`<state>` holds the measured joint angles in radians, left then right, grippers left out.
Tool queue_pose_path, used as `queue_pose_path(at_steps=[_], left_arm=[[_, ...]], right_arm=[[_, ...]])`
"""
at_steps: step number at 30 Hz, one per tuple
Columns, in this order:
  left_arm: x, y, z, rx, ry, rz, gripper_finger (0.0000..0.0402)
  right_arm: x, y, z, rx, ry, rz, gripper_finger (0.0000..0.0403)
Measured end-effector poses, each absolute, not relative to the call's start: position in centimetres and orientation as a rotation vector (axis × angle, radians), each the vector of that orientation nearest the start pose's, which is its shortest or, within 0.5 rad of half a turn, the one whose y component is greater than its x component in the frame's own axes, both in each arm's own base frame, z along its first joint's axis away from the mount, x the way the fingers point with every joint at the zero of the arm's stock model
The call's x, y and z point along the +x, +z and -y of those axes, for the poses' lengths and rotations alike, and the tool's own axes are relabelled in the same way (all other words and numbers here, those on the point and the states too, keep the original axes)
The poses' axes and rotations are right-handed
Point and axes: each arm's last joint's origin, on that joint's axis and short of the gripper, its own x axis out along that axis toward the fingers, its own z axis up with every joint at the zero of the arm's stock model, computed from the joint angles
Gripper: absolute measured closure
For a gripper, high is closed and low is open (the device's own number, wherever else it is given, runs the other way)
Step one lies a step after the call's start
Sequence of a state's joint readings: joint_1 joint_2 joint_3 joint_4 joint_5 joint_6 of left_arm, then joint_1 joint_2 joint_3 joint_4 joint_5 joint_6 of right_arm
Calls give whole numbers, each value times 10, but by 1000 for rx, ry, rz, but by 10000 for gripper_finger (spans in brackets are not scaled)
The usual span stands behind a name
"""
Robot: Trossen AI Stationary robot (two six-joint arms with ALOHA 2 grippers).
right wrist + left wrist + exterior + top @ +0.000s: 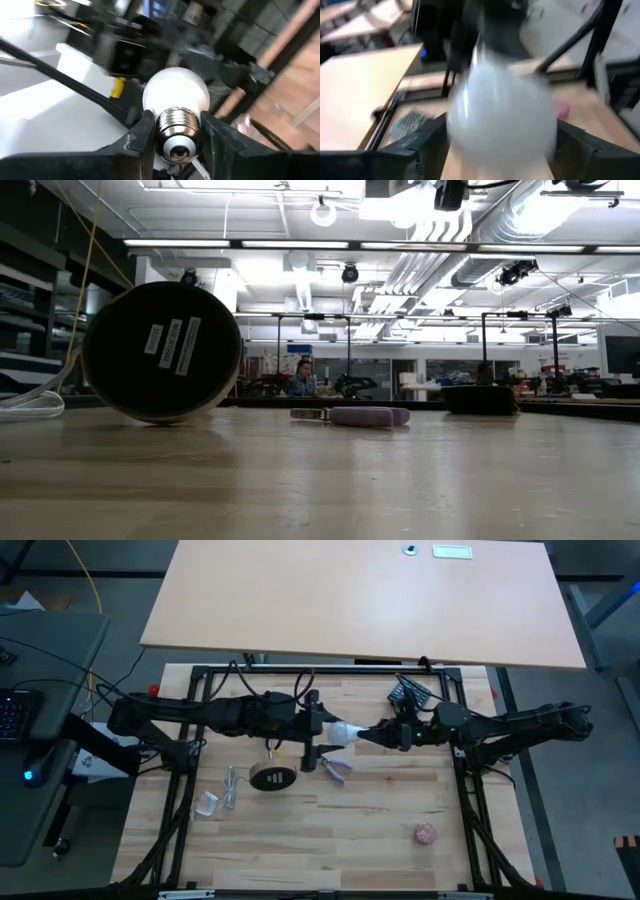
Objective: Screw lightbulb
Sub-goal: Insert the light bulb into the lamp socket
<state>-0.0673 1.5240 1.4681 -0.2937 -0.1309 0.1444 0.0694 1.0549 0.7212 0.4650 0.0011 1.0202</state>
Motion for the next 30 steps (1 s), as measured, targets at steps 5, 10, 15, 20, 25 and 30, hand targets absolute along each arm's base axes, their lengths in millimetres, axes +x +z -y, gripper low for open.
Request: queue_pose_path(at_steps=[5,10,15,20,25,30], left_arm=[[317,391,15,197,97,-433,102],[297,411,13,44,159,-305,99],[303,412,13,-76,185,115,98],[314,398,5,-255,240,519,98],[337,391,-5,-430,165,540,97],[352,394,-4,-424,89,532,97]], right_arm=[[231,331,-13,949,94,173,285],[229,342,-6,855,-58,309,285],[229,358,-2,716,-178,573,285],[230,372,-1,560,-212,823,285],[255,388,-3,439,-234,740,285],[283,415,-5,317,-231,626,285]])
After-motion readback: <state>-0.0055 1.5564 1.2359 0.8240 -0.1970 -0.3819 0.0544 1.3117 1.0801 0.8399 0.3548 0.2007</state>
